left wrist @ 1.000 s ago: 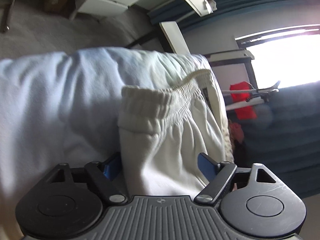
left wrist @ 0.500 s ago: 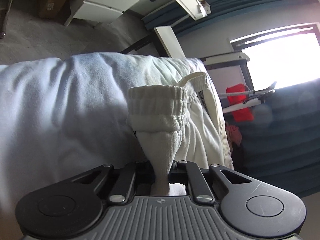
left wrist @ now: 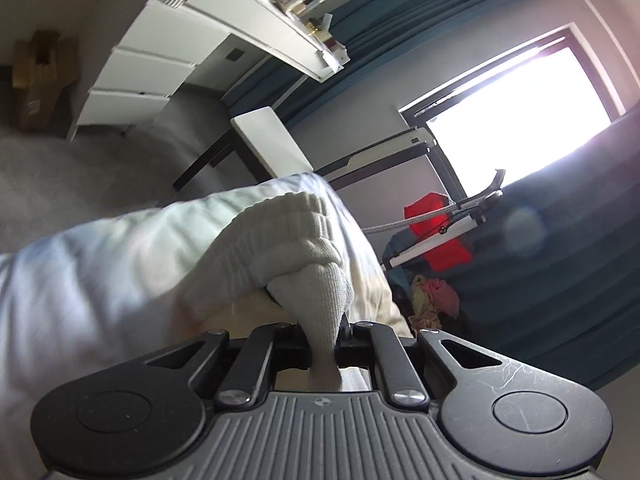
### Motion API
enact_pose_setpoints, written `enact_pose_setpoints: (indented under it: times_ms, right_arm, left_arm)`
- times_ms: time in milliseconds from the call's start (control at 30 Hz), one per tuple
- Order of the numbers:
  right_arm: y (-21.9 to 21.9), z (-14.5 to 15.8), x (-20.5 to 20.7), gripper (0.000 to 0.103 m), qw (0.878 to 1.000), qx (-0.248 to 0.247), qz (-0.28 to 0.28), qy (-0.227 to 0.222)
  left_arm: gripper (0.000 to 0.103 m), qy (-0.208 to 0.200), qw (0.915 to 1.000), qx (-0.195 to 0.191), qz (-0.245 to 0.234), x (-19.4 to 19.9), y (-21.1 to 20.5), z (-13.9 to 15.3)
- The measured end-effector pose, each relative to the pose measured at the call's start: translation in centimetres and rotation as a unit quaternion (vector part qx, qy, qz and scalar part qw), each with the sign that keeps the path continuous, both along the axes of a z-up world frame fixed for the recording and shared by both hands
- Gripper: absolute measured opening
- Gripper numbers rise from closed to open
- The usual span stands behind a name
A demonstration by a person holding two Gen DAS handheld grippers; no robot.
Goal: Fold clothes
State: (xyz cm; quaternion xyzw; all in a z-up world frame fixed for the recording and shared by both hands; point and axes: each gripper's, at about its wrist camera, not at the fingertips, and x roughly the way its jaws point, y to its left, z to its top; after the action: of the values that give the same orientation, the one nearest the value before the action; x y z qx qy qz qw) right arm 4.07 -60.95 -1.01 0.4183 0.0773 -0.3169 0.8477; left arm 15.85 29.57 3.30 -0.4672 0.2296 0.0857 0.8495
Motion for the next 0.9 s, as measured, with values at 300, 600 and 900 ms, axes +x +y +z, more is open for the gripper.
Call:
enact_pose_setpoints:
  times_ms: [300, 600, 900]
  right_arm:
    - [-0.5, -1.0, 20.6, 0.005, 0.994, -0.083, -0.005, 0.07]
    - [-1.5, -7.9, 31.8, 0.005, 0.978, -0.144, -0.001, 0.153]
    - [-0.4, -9.7, 31.0, 0.046, 0.98, -0.115, 0.023, 0.161]
  left_arm:
    - [0.01, 0.064, 0.995, 0.071, 0.027, 20.9, -4.7, -2.9]
    - [0.011, 0.108, 0.9898, 0.091, 0.017, 30.7, -7.3, -8.8]
    - [0.027, 0.052, 0.994, 0.095, -0.012, 25.6, -6.7, -8.2]
